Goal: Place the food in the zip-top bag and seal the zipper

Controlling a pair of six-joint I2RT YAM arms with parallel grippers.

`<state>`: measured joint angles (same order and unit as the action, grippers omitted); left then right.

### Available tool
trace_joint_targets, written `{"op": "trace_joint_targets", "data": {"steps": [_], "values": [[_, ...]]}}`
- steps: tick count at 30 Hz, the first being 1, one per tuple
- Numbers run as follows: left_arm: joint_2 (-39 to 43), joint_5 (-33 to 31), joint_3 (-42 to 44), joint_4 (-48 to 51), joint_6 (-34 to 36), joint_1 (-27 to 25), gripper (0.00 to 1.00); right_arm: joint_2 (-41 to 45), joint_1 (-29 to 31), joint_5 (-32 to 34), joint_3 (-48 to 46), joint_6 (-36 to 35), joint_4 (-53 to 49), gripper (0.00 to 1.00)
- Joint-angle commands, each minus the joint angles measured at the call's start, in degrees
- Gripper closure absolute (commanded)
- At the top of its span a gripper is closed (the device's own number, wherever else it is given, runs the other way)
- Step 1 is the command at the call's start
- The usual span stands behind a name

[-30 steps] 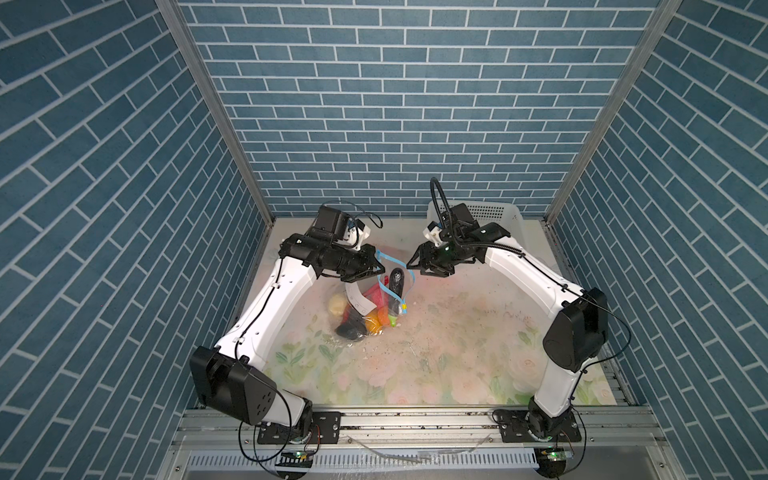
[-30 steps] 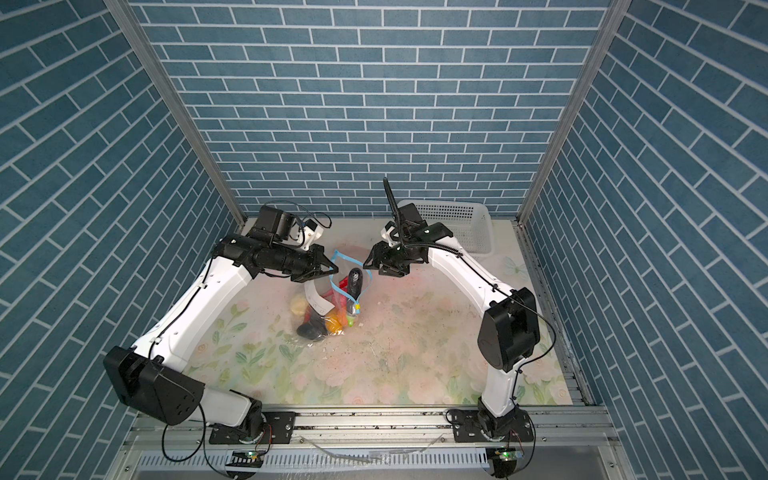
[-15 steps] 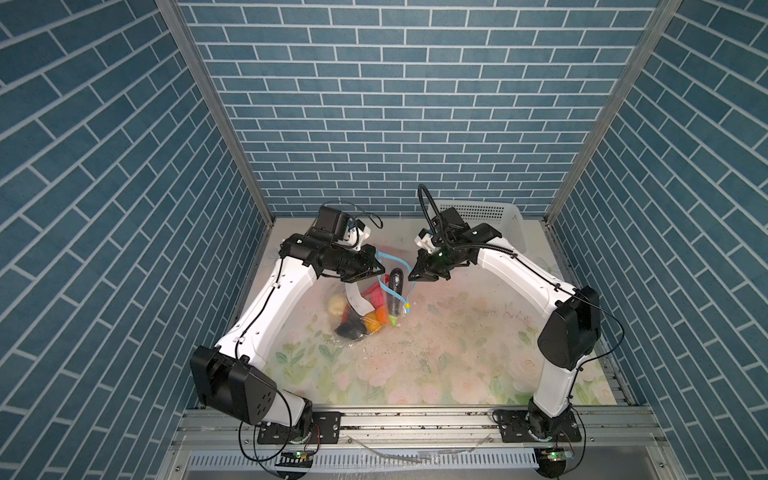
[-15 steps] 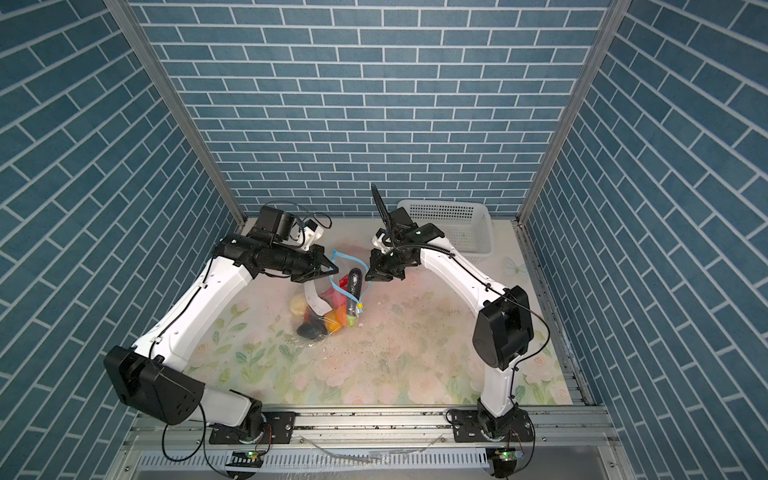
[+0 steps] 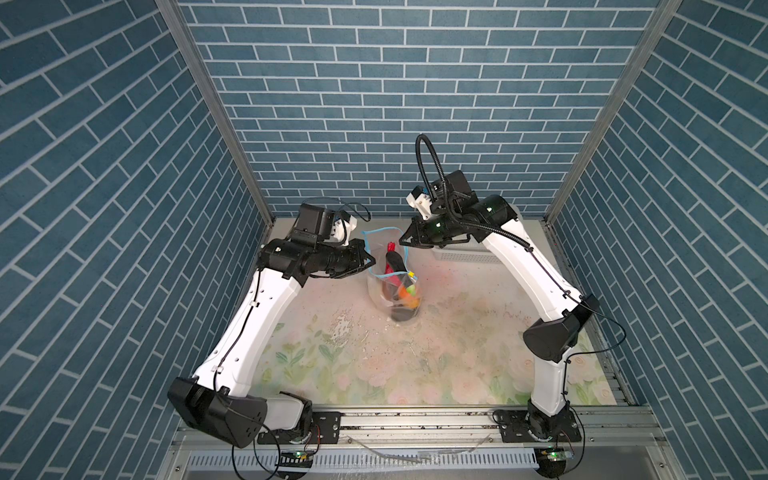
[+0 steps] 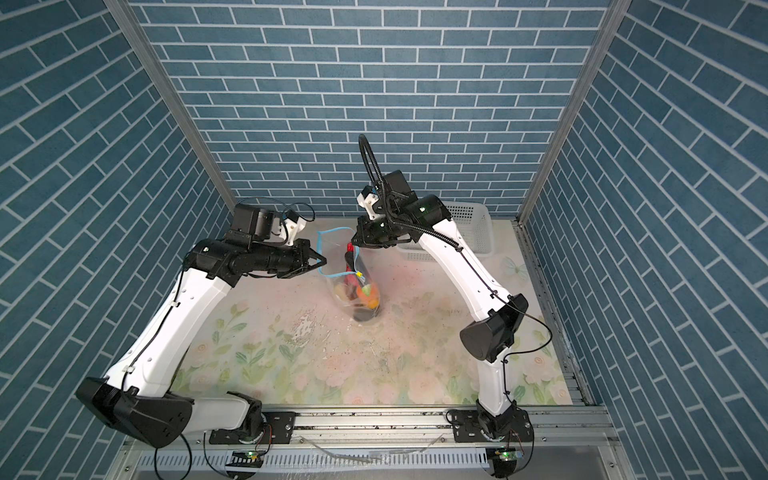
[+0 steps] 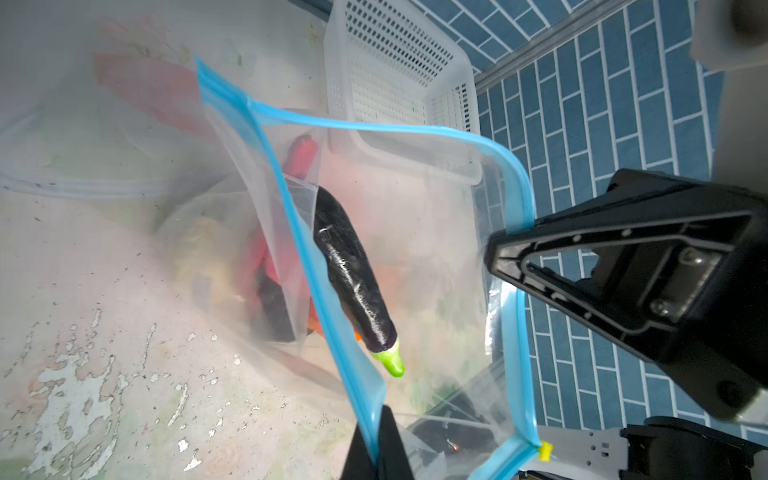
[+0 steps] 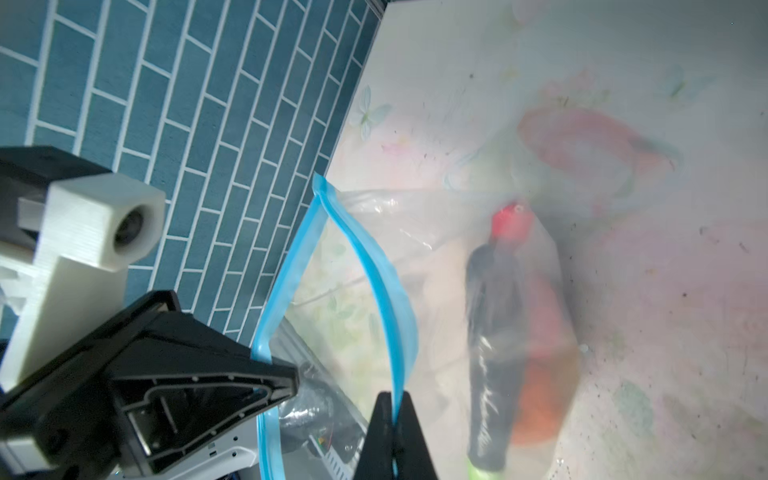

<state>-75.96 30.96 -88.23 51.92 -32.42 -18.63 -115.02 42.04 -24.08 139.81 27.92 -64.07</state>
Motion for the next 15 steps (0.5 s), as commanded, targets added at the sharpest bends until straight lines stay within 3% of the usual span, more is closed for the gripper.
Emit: {"op": "trace_joint_targets", "data": {"steps": [1,9,15], "values": [[1.8,-4.1,-1.7,-1.1,-1.3,0.3,1.00,-3.1,0.9,3.8,9.5,-5.7,-9.3,1.00],[3.1,-6.8,-0.4,0.3,-1.7,-2.3,1.00,-2.3,1.2,5.1,9.5,-9.3,-8.8,1.00],[3.8,-8.0,2.4,1.1,-2.2,-3.2,1.00,-1.7,1.2,3.1,3.8,-14.3,-5.2,1.00]]}}
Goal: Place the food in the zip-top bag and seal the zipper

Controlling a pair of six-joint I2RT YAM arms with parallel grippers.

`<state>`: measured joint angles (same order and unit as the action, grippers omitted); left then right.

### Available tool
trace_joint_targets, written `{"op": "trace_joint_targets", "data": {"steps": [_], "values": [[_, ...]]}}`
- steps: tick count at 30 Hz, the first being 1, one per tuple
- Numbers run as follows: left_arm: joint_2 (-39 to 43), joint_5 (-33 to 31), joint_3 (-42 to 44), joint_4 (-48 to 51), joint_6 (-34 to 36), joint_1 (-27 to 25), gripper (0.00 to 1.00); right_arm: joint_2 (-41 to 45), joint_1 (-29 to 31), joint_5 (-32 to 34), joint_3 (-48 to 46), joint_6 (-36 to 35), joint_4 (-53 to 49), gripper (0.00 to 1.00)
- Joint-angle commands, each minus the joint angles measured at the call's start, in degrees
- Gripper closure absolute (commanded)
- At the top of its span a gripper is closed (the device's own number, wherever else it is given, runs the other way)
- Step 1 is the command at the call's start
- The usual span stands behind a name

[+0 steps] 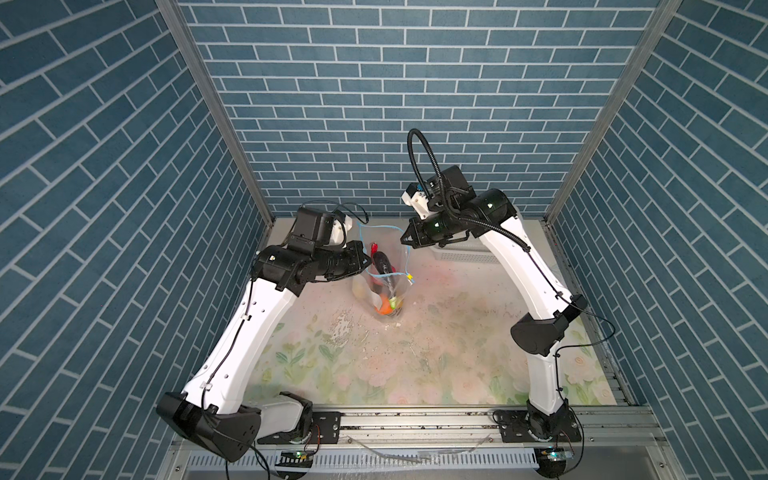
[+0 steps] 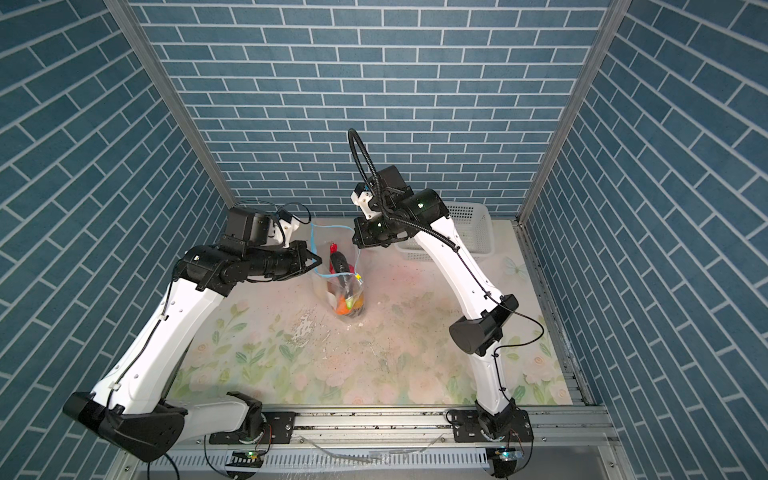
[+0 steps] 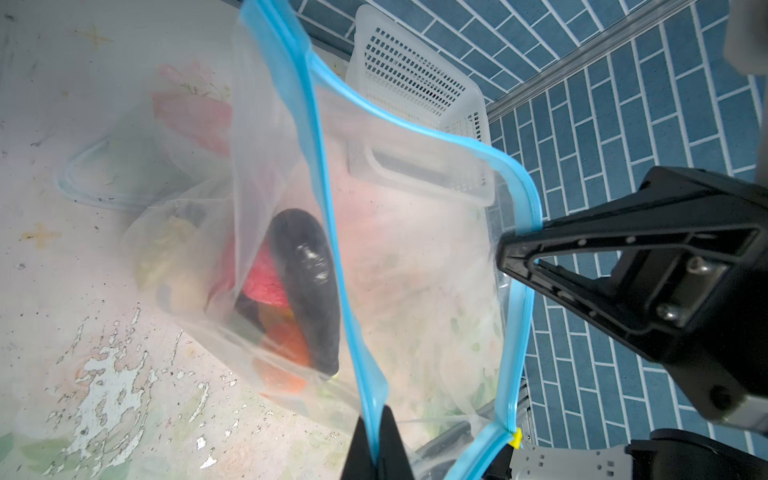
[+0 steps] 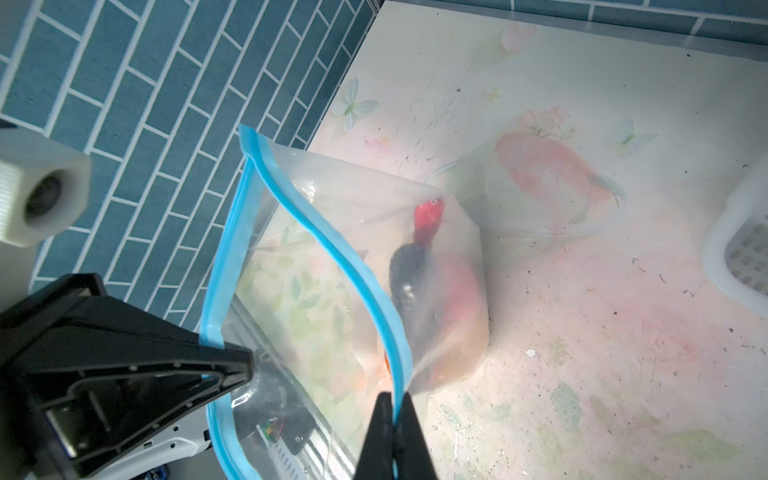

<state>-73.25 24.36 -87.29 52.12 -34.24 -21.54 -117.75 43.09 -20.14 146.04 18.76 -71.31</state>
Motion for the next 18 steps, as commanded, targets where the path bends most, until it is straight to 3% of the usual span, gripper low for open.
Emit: {"op": "trace_joint_targets", "data": {"steps": [1,8,18], "values": [[1.0,-1.6,1.9,1.0,-0.6,-0.3,1.00,1.1,0.2,-1.3,-3.3,-5.8,2.8,1.00],[-0.7,-4.1,1.4,3.5,0.4,-0.2,1.00,-0.5,-0.9,-2.8,-4.1,-6.7,4.5,1.00],[-3.4,-4.5,-7.2,7.1,1.0,-0.4,1.00,1.3,-1.3,-2.0,-1.3,-5.7,6.0,1.00]]}}
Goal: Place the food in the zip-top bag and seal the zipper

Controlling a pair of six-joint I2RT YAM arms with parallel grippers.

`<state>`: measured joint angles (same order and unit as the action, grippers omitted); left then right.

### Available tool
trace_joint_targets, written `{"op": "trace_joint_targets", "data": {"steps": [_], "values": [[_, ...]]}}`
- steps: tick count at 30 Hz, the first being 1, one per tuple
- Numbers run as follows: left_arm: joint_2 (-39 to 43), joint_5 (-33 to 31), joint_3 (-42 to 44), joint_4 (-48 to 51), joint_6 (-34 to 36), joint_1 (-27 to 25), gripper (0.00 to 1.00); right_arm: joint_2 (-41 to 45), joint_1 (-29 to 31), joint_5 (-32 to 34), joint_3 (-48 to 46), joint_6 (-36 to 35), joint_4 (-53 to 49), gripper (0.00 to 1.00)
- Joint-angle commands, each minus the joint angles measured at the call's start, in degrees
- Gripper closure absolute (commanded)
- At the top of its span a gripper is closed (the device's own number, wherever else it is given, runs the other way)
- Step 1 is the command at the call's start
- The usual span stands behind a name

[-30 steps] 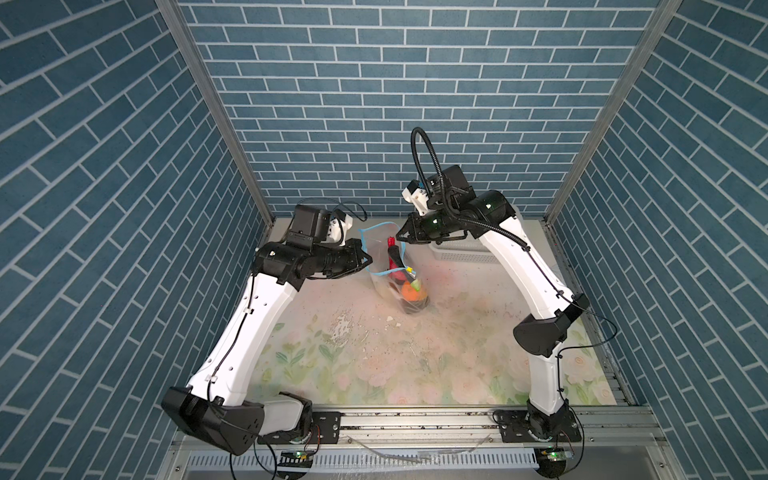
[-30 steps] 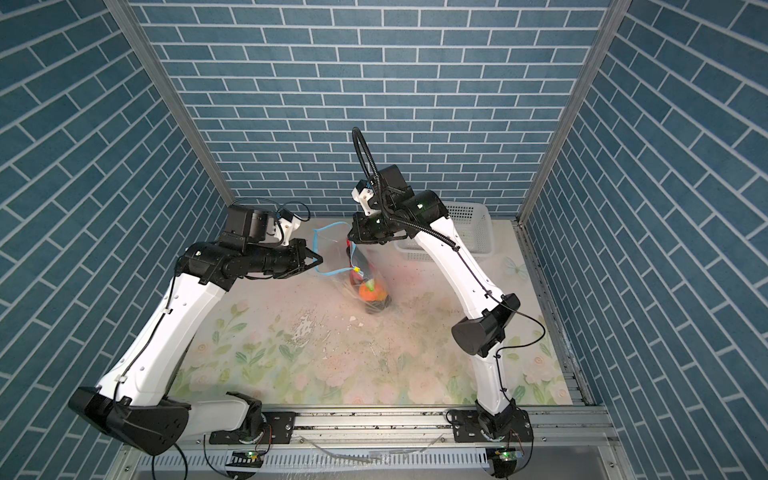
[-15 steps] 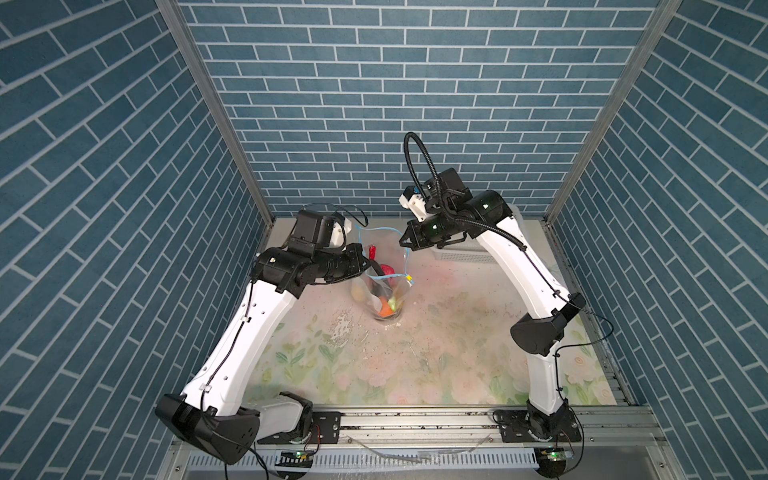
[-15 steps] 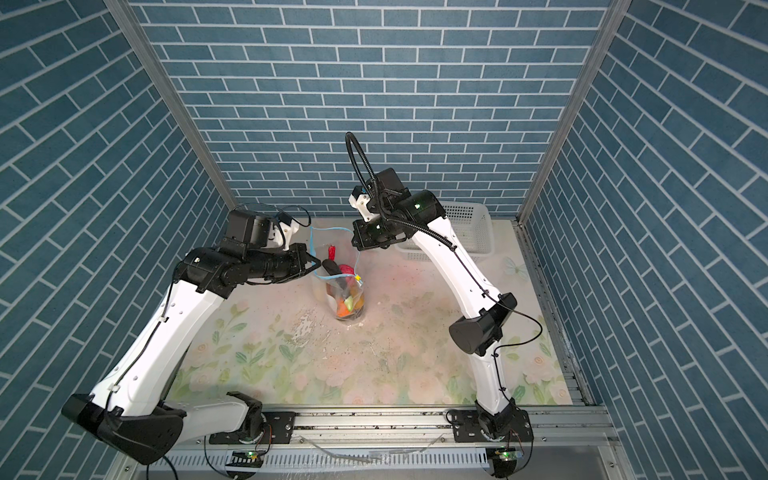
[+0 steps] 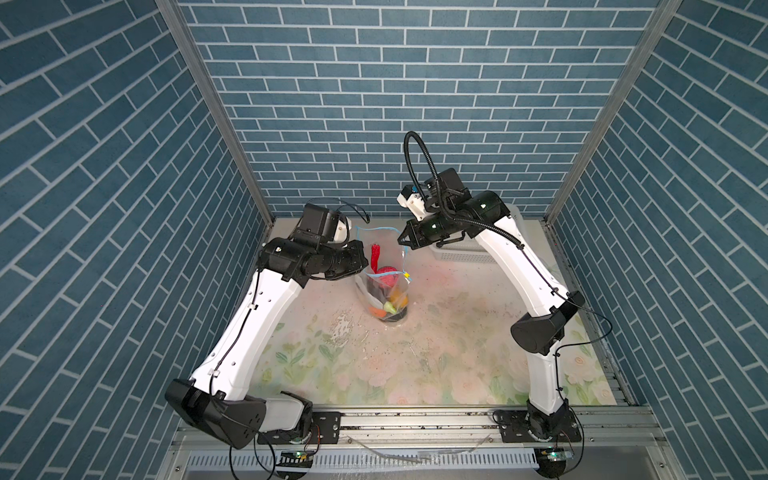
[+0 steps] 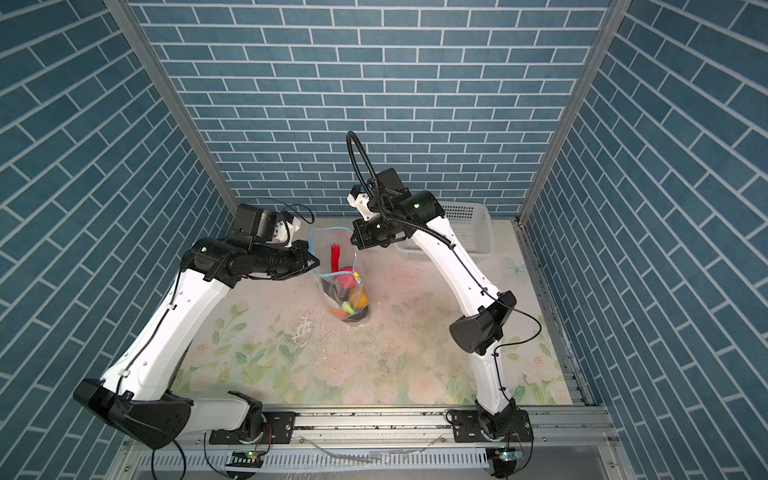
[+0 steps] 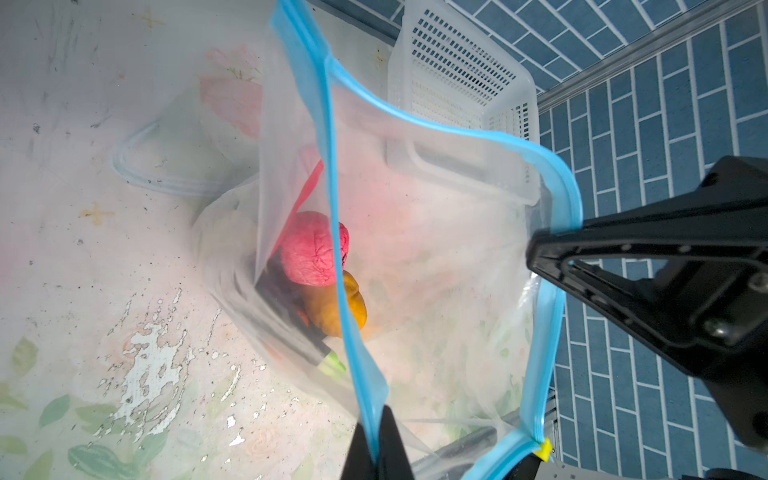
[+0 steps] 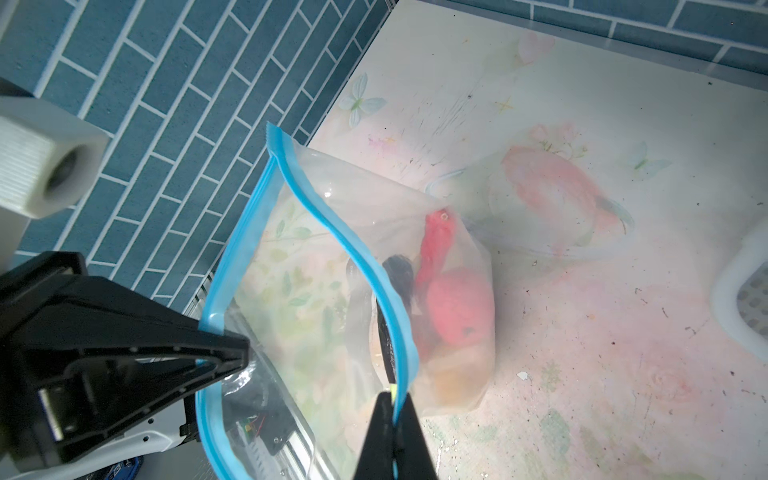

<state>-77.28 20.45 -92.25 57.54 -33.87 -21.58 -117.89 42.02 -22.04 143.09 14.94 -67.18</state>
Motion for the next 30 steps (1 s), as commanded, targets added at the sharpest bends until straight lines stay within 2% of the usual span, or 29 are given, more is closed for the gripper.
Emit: {"op": "trace_joint_targets", "data": {"steps": [1,4,10,26,30], "values": [[0.7,-0.5,-2.4,1.4,0.4,-0.4,1.00,2.0,-0.4,0.8,0.2,-2.2,2.5,1.00],[0.4,-0.6,-2.8,1.4,0.4,-0.4,1.00,2.3,-1.0,-1.9,-1.2,-0.4,3.9,1.00],[1.3,0.4,0.5,-1.0,-0.6,-0.7,1.00,1.7,-0.4,-3.6,0.3,-2.5,3.7,1.00],[2.4,0.7,5.2,-5.6,-2.5,-0.8,1.00,-0.6,0.9,-3.5,0.5,-5.4,3.9,1.00],[2.0,0.8,5.6,-6.2,-2.4,-0.9,1.00,-1.2,0.9,-3.3,0.3,-5.8,3.9,0.96]]}}
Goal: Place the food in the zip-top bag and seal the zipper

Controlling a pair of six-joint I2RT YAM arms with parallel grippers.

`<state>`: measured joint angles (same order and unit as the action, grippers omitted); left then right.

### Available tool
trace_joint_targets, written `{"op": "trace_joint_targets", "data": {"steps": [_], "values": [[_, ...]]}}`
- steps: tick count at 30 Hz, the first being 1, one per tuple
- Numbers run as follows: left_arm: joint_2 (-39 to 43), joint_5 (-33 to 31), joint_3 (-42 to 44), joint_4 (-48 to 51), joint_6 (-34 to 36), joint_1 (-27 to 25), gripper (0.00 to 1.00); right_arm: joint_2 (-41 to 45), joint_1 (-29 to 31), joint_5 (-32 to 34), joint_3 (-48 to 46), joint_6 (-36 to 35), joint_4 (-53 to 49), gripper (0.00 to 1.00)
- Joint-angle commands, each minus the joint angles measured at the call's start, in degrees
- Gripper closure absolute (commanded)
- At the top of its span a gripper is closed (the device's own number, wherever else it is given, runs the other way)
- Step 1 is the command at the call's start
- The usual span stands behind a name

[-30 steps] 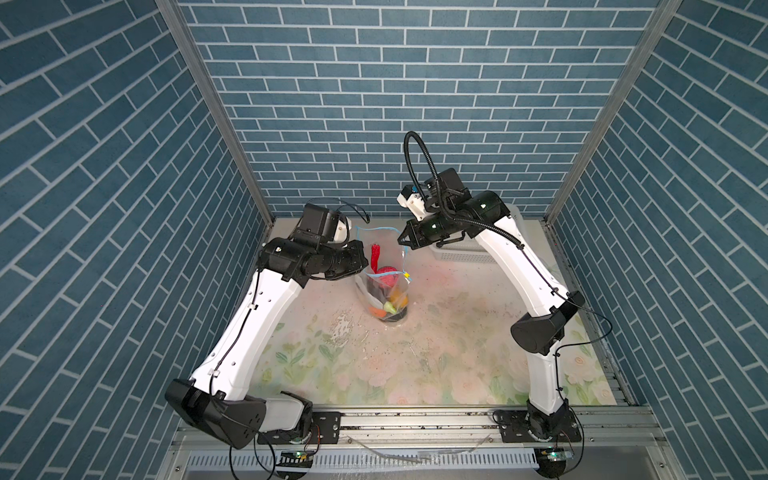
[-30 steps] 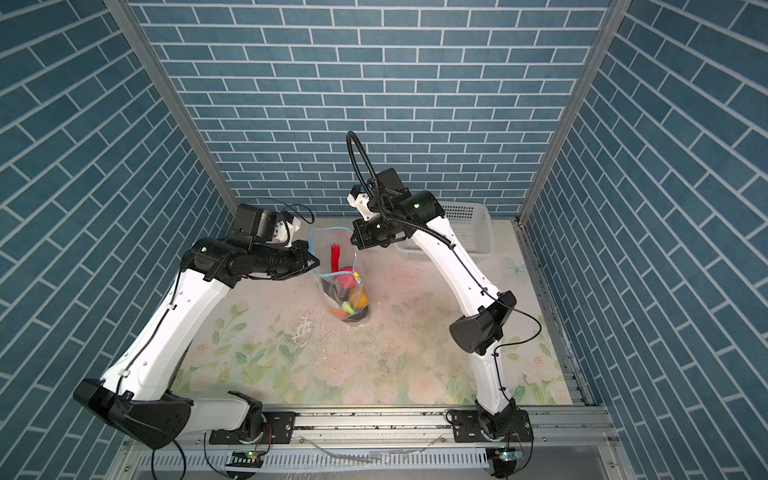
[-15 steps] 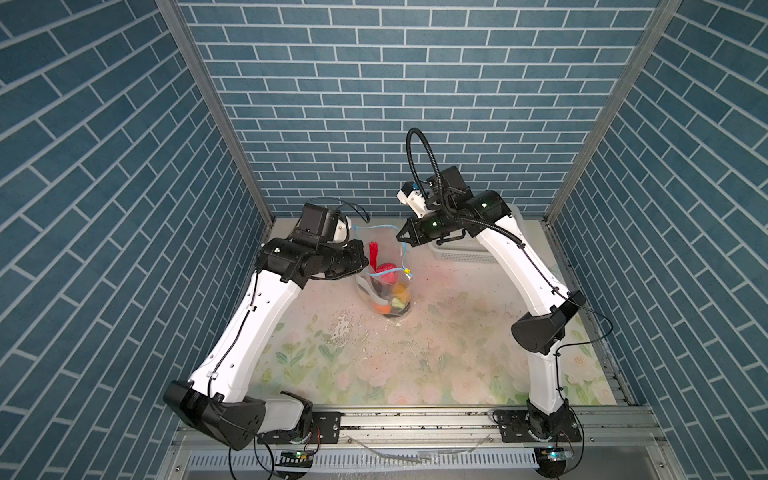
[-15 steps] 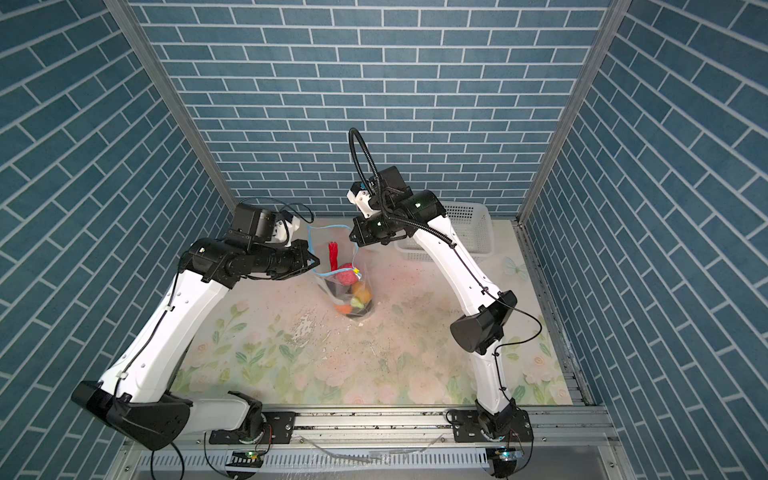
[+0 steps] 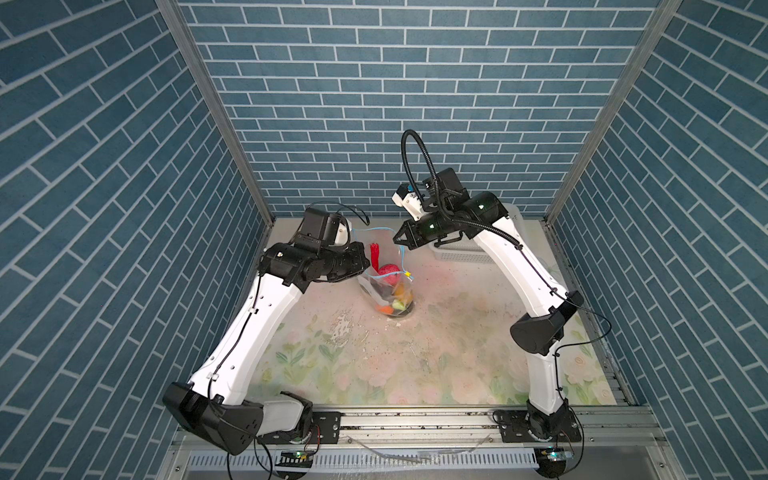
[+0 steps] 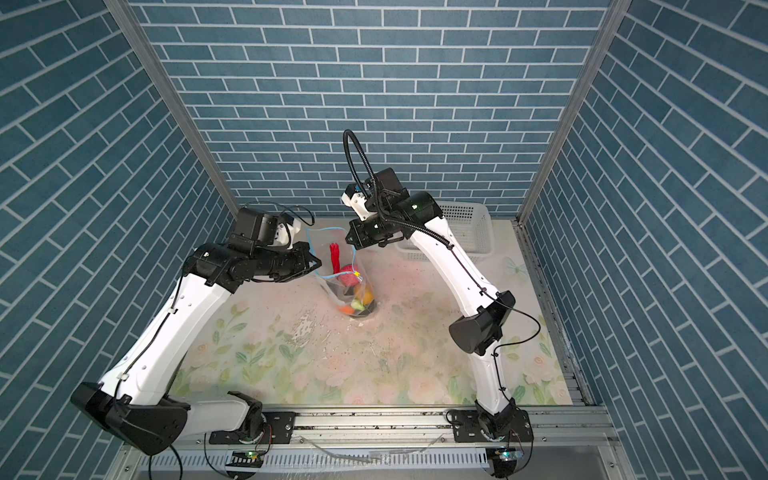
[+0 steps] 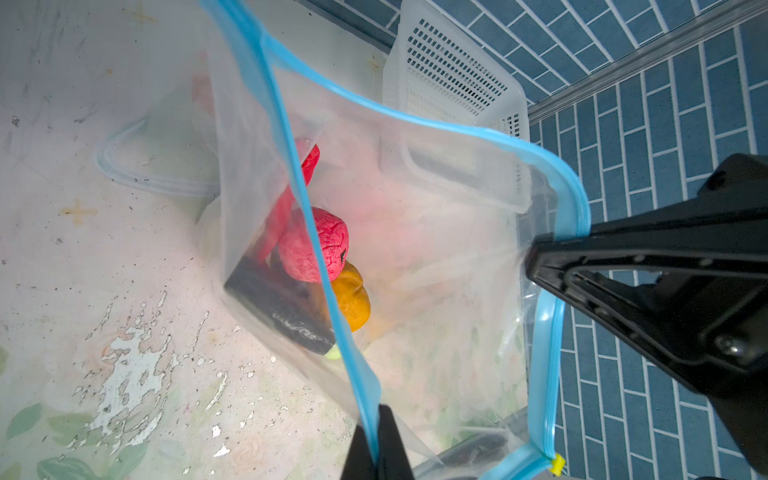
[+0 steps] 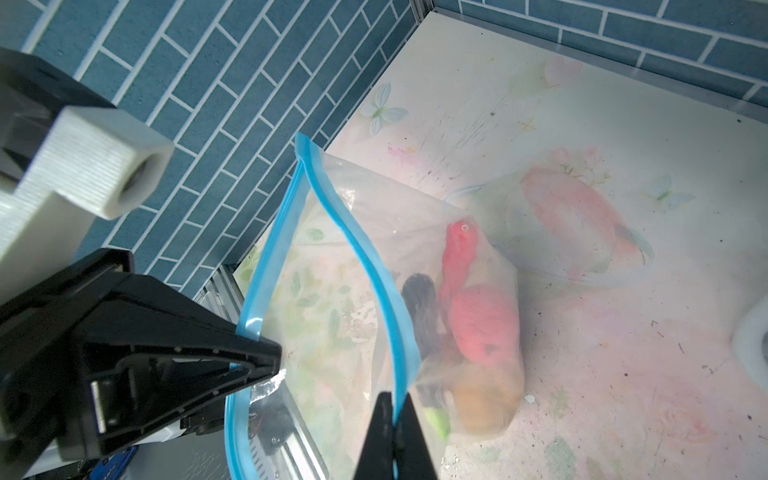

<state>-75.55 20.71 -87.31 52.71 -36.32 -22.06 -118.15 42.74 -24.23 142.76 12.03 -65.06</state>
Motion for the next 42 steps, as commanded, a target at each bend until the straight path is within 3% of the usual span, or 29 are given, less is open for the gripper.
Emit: {"op": "trace_joint_targets", "data": {"steps": [1,4,9,13,20,29,35,42], "values": [[0.1,0.6,0.7,-1.5,0.1,-0.4,1.00,-1.0,0.1,-0.9,0.7,-2.9,1.7,0.96],[-0.4,0.9,0.5,-1.7,0.1,-0.4,1.00,-1.2,-0.1,-0.4,1.2,-3.1,1.8,0.92],[-1.0,1.6,0.3,-2.6,0.0,-0.3,1.00,0.5,-0.2,0.4,3.3,-5.5,1.8,0.52],[-1.1,2.1,0.7,-3.9,-0.5,-0.4,1.00,6.8,-0.2,0.8,-5.8,-8.8,7.4,0.39],[-1.4,2.8,0.8,-5.6,-1.0,-0.4,1.00,28.8,-0.2,-1.2,-43.7,-13.3,39.5,0.38],[-0.2,2.8,1.9,-6.5,-1.6,-0.4,1.00,42.4,-0.3,-2.5,-73.0,-20.5,68.8,0.38],[0.6,2.5,2.6,-6.6,-1.8,-0.3,1.00,44.8,-1.1,-2.5,-87.5,-19.8,87.2,0.39],[1.1,2.5,2.9,-6.7,-1.9,-0.4,1.00,44.2,-2.9,-2.9,-91.8,-16.3,92.1,0.48]]}}
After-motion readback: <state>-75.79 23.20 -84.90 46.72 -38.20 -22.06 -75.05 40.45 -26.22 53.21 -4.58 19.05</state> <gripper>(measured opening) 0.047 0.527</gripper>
